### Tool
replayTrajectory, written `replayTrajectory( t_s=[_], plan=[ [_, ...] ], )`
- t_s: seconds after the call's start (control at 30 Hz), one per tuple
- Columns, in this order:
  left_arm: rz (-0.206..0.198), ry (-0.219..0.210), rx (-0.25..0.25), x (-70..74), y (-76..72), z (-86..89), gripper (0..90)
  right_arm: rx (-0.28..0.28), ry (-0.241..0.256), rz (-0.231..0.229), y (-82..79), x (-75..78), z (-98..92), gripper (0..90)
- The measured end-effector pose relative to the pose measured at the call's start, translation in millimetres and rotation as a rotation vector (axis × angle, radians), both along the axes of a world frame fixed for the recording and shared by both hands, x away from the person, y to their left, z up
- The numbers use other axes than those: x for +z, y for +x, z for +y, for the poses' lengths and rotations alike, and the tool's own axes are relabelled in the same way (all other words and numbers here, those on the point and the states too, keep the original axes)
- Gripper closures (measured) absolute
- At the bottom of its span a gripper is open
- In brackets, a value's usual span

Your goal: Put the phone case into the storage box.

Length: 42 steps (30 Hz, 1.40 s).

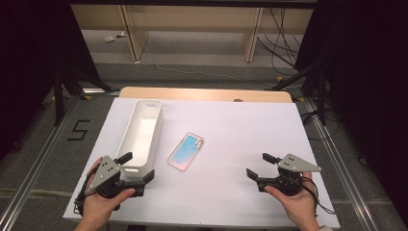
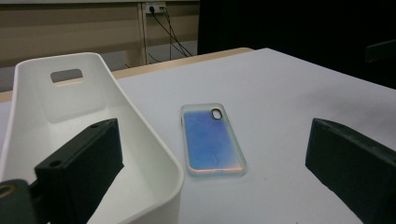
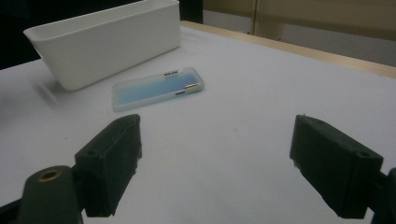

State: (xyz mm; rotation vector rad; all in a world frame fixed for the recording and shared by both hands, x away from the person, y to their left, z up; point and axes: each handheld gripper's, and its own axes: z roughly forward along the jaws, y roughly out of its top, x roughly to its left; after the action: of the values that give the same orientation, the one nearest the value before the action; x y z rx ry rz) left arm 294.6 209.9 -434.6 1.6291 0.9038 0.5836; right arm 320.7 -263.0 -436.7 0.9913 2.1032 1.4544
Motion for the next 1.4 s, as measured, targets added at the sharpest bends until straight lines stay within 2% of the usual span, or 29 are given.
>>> replayTrajectory(
  t_s=[0.03,0.1,0.17,0.23,0.3,0.33,0.37,0.4,0.47,0.5,0.53,0.63,0.77,0.87,1.03,1.07,1.1,1.4],
  plan=[
    [-0.001,-0.007,0.001,0.0,0.3,0.2,3.8,0.009,0.019,0.005,0.4,-0.8,0.1,17.8],
    [0.005,-0.002,0.002,0.1,0.8,0.3,4.0,0.008,0.026,0.014,1.0,-1.2,-0.9,17.8],
    [0.006,-0.003,-0.001,0.3,1.6,-0.8,4.1,-0.002,0.002,0.01,1.7,-1.2,-3.4,17.9],
    [0.005,-0.002,-0.002,0.3,1.6,-1.2,4.1,0.001,0.019,0.002,2.7,-2.7,-2.9,18.2],
    [0.009,0.01,-0.018,-2.0,0.7,-1.4,4.1,0.0,0.005,0.008,1.6,0.7,-2.7,25.0],
    [0.011,0.008,-0.018,-2.2,0.5,-0.9,4.1,0.012,0.014,-0.015,2.5,0.3,0.7,31.3],
    [0.011,0.003,-0.015,-1.9,0.3,-0.5,4.1,0.019,-0.03,0.005,0.6,3.6,1.2,41.2],
    [0.009,0.003,-0.012,-1.6,0.2,0.0,4.3,0.045,-0.034,-0.017,2.5,2.8,4.7,52.1],
    [0.009,-0.007,-0.022,-2.6,0.4,-0.7,4.9,0.081,-0.075,0.01,3.5,2.5,11.0,65.4],
    [0.011,-0.004,-0.019,-1.7,-0.1,-0.8,4.9,0.099,-0.068,0.007,4.9,0.5,16.1,72.3],
    [0.004,-0.003,-0.018,-0.8,-0.1,-0.5,5.1,0.119,-0.097,0.003,6.8,0.1,19.5,77.1],
    [0.0,-0.001,-0.009,0.2,-0.1,1.6,5.5,0.152,-0.127,0.017,10.0,1.9,29.9,86.1],
    [0.01,-0.003,0.005,-1.0,1.3,2.3,6.8,0.178,-0.154,0.006,15.4,4.4,42.6,89.5],
    [0.004,-0.001,0.006,-0.6,1.2,3.0,7.5,0.194,-0.156,0.01,18.3,5.3,52.3,90.0],
    [0.013,0.014,0.002,-2.0,2.6,0.9,7.7,0.193,-0.137,0.017,30.9,7.9,69.5,90.0],
    [0.012,0.013,0.001,-2.0,2.3,0.7,7.7,0.198,-0.127,0.031,32.2,8.5,73.1,90.0],
    [0.017,0.017,-0.003,-2.4,1.9,1.6,7.8,0.199,-0.12,0.023,33.9,8.7,76.5,90.0],
    [0.013,0.023,-0.018,-3.1,1.4,-1.6,8.8,0.231,-0.138,0.034,47.7,7.4,108.6,90.0]
  ],
)
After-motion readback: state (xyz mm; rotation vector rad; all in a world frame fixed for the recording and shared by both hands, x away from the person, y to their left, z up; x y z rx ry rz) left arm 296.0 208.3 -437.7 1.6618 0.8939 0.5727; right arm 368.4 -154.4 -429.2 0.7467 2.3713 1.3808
